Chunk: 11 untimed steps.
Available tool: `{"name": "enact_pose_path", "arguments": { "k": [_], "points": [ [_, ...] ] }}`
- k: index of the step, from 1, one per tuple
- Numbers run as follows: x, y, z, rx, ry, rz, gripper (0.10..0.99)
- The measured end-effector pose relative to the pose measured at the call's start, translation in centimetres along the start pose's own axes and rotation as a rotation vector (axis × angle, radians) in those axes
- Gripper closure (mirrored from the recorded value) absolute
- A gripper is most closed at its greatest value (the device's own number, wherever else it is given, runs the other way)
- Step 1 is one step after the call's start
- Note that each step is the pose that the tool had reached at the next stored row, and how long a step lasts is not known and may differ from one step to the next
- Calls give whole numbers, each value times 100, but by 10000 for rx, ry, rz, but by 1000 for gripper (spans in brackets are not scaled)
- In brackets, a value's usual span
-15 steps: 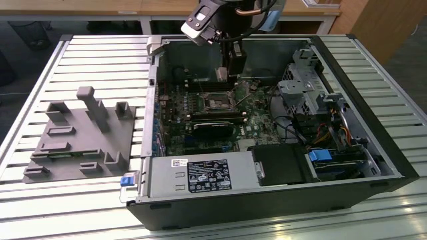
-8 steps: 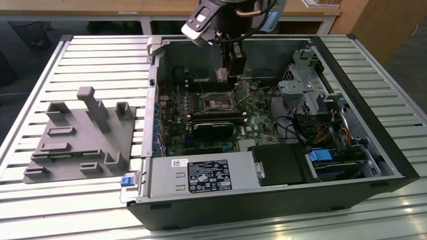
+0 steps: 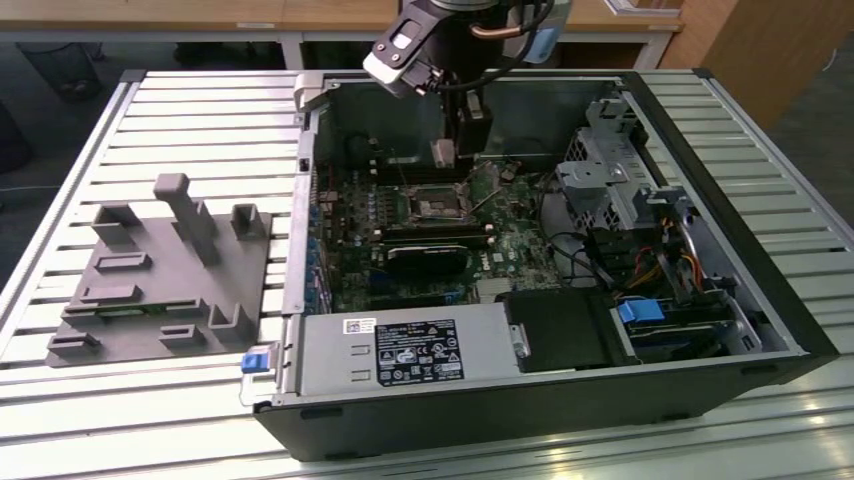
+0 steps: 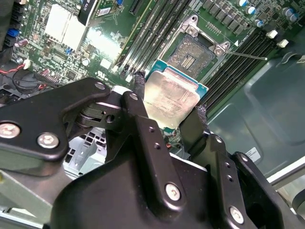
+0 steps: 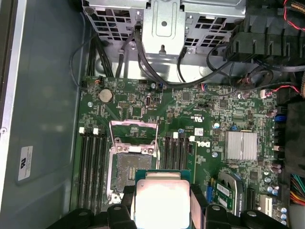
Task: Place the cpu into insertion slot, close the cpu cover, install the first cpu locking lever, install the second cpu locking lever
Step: 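Place the cpu into insertion slot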
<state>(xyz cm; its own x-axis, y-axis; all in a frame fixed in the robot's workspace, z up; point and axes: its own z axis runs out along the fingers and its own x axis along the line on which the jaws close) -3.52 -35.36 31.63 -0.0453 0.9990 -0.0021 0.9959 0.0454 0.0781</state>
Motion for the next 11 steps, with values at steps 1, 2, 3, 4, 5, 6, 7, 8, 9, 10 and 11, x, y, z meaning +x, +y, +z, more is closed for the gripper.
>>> {"name": "enact_pose_path", "arguments": {
  "k": [1,2,3,4,5,6,7,8,9,10,11],
  "points": [
    [0,-1,10,0,0,0,545],
    [0,-2,21,0,0,0,545],
    [1,-2,31,0,0,0,545],
    [2,-3,42,0,0,0,545],
    [2,-4,52,0,0,0,545],
    [2,-5,62,0,0,0,545],
    [2,-5,69,0,0,1,545],
    [2,-6,77,0,0,0,545],
    [2,-6,84,0,-1,0,545],
    [2,-7,91,0,0,0,545],
    [2,-8,98,0,0,0,545]
  ]
}}
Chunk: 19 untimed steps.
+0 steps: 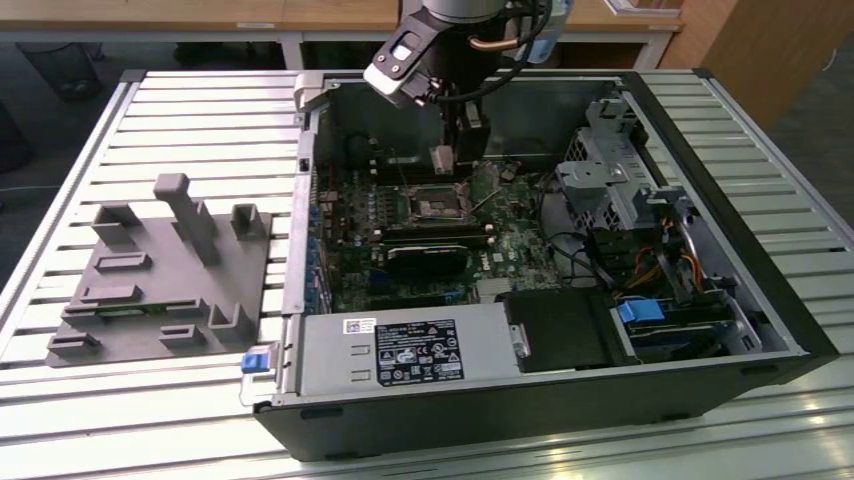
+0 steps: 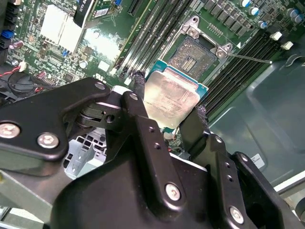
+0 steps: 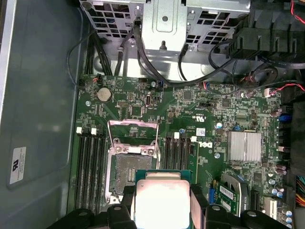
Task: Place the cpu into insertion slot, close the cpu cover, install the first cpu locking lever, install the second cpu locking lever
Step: 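Place the cpu into insertion slot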
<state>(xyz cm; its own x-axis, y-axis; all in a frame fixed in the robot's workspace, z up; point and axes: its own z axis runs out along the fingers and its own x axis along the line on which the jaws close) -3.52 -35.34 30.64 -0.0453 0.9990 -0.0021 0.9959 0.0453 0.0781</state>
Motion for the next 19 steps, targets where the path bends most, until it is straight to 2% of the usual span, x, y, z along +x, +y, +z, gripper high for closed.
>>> {"name": "enact_pose_path", "arguments": {
  "k": [8,14,19],
  "points": [
    [0,-3,39,0,-42,-4,545],
    [17,-12,154,0,-44,-1,545],
    [73,-13,198,0,-54,139,545]
  ]
}}
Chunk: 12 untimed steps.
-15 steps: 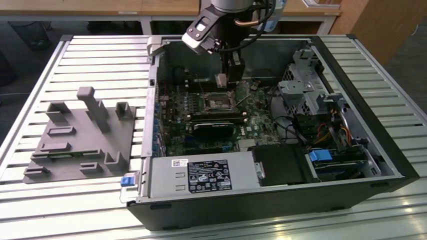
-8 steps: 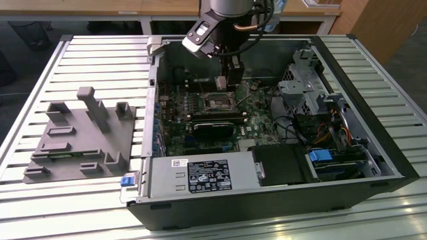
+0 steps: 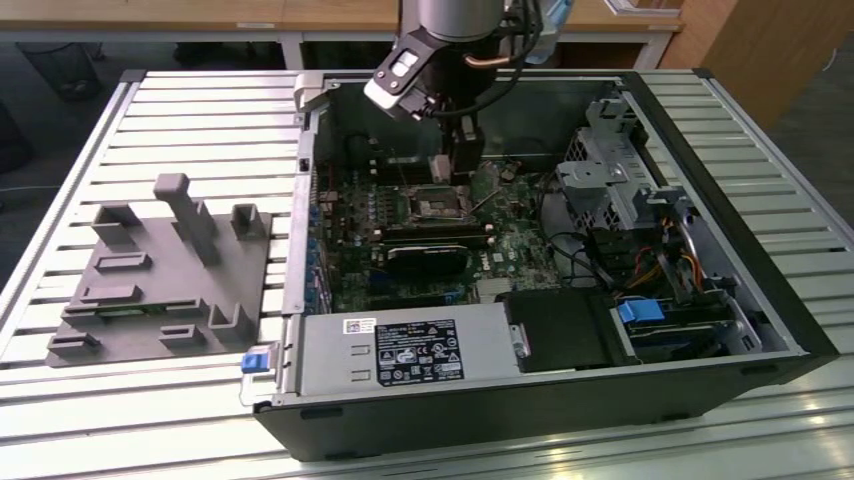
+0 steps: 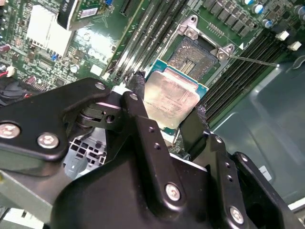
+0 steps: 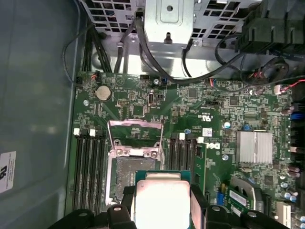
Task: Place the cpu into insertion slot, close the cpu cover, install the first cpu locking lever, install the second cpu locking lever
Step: 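Place the cpu into insertion slot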
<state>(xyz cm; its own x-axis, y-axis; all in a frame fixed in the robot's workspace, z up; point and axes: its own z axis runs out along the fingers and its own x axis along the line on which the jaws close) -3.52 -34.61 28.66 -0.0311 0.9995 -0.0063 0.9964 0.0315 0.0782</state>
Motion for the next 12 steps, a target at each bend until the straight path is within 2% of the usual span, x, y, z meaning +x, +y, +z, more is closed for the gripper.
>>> {"name": "enact_pose_path", "arguments": {
  "k": [6,12],
  "points": [
    [94,-9,107,0,-7,92,545],
    [119,-21,193,0,-9,90,545]
  ]
}}
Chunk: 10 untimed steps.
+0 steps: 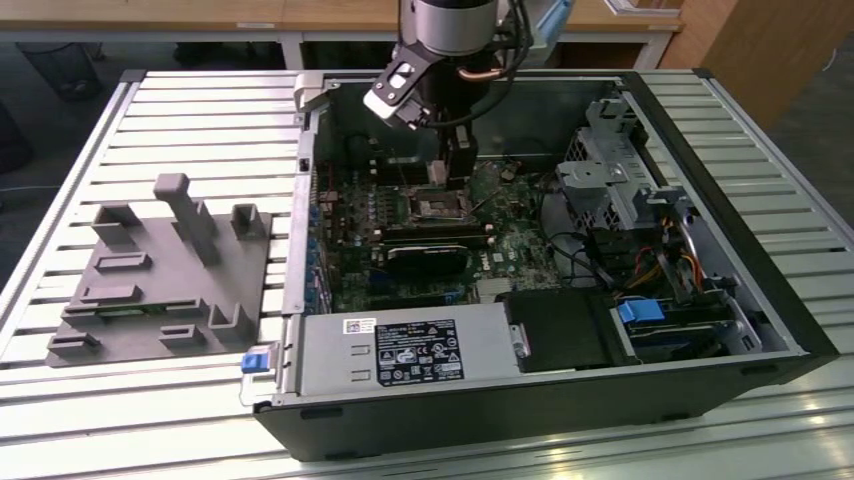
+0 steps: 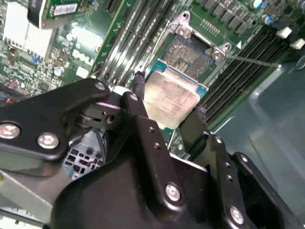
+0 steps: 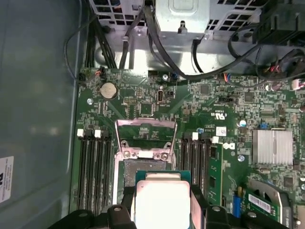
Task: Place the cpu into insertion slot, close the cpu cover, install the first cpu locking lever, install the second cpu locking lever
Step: 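Place the cpu into insertion slot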
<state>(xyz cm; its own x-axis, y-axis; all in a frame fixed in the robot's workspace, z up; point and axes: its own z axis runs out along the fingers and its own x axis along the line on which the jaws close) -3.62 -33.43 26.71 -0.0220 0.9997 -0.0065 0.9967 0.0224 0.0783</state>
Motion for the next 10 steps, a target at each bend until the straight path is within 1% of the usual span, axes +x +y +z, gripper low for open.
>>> {"name": "enact_pose_path", "arguments": {
  "k": [10],
  "points": [
    [0,-3,40,1,-1,1,545]
  ]
}}
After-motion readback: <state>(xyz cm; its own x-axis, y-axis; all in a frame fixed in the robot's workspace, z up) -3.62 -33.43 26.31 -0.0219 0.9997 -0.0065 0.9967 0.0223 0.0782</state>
